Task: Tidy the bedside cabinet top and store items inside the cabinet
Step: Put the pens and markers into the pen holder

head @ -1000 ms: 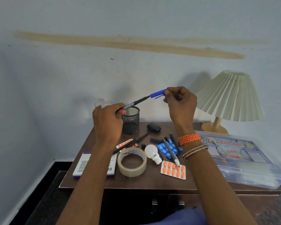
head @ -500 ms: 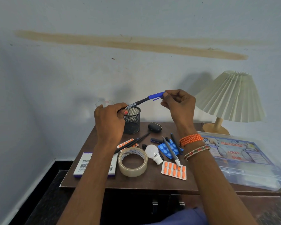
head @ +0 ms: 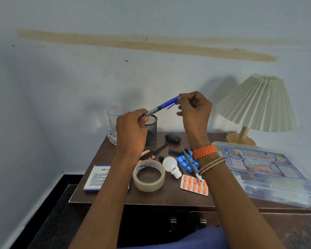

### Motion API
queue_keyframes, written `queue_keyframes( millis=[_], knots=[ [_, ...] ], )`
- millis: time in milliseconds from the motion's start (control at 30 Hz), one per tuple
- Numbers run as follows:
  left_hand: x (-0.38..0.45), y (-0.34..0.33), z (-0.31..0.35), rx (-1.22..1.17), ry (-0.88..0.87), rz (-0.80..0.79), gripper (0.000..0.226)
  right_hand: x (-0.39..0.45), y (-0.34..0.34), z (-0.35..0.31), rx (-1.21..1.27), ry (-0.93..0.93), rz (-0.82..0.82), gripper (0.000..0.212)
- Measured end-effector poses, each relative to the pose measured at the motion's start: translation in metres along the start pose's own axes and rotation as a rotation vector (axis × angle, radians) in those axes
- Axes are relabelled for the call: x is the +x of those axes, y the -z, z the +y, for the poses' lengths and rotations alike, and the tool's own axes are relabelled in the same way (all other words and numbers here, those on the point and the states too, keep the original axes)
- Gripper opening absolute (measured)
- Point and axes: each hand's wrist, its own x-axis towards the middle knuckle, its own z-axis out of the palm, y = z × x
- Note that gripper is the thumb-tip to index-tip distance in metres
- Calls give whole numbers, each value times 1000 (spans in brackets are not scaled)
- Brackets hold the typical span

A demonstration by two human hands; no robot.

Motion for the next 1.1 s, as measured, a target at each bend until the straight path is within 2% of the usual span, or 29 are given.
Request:
queue_keyframes(
  millis=[133,300,400,500,667,833,933,1000,1100],
  knots=[
    [-4,-3,9,-37,13,37,20,-7,-12,-9,97,60,77,17],
    [-7,-3,12,-21,32,70,23,-20,-22,-8,93,117,133,20],
    [-12,-3,10,-1,45,49,23,-24,-30,-10,116,156,130,25],
    [-17,-1,-1,19,56,17,25,-29,-33,-3,83,165,73,21],
    [-12,-4,-25,82,138,-48,25,-35,-32,21,-96,33,-67,14],
    [-11,-9,-28,40,145,-41,22,-32,-31,25,-177,-46,-170,31],
    [-9,-13,-28,-11,125,-79,22,-32,-29,33,-100,-122,-223,38],
    [-6,-14,-32,-39,147,-92,23,-30,-30,36,0,-174,-231,36],
    [1,-16,-41,-80,222,-133,26,-23,-33,39,-3,-162,-192,28]
  ],
)
